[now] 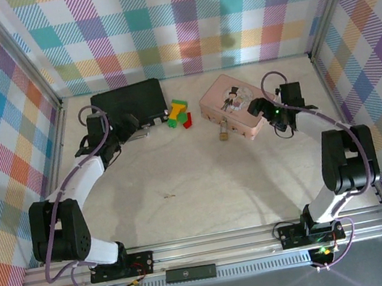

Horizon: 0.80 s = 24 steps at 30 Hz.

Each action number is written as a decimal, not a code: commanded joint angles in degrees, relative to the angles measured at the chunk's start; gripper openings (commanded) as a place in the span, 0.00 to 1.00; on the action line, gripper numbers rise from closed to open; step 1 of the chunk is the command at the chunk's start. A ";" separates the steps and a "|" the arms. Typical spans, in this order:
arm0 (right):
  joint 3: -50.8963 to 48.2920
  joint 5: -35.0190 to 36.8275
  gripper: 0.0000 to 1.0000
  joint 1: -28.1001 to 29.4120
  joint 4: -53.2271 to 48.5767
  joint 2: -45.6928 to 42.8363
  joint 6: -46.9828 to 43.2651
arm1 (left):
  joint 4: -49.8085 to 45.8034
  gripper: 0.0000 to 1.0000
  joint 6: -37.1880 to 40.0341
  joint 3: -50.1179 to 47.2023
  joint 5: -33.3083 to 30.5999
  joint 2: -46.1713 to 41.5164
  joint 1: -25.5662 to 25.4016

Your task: Unlock a padlock with a key

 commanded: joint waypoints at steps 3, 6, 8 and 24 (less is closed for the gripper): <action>2.83 -2.74 0.87 -0.31 -2.53 3.16 -0.82 | -1.82 1.00 -0.60 -2.05 2.81 -2.71 -2.79; 1.89 -0.39 0.78 -0.38 -5.46 2.22 -2.74 | -2.13 1.00 -0.48 -1.57 2.57 -1.96 -4.42; 0.92 1.02 0.71 -0.46 -7.72 0.85 -5.17 | -1.65 1.00 -0.75 -1.03 2.86 -1.10 -5.77; -10.32 1.11 0.55 -5.79 -19.43 -16.90 -18.56 | 0.99 1.00 1.40 12.43 7.45 12.88 -20.53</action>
